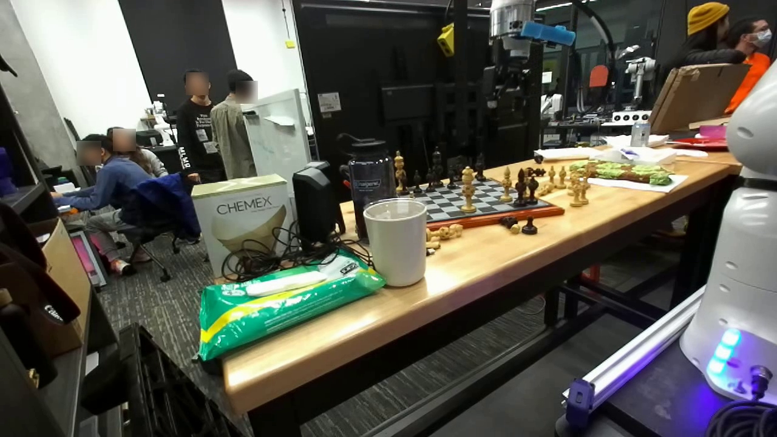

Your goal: Move one black chess piece on the board to the left.

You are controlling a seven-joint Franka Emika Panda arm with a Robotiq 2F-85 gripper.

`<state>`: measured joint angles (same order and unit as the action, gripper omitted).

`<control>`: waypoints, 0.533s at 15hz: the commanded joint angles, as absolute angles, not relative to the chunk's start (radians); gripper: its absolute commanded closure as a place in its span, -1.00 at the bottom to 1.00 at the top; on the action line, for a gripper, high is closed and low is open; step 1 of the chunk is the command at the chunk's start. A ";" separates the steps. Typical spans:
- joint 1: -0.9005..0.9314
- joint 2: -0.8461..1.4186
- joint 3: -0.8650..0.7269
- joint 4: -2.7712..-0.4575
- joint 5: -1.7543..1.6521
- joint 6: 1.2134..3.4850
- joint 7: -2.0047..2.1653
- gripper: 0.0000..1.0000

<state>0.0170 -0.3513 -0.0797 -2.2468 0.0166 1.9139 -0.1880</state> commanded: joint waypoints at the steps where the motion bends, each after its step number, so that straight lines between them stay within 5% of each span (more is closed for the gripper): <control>1: 0.002 -0.251 -0.085 -2.138 0.014 1.936 -0.218 -1.00; 8: -0.002 -0.270 -0.075 -2.183 0.019 1.939 -0.201 -1.00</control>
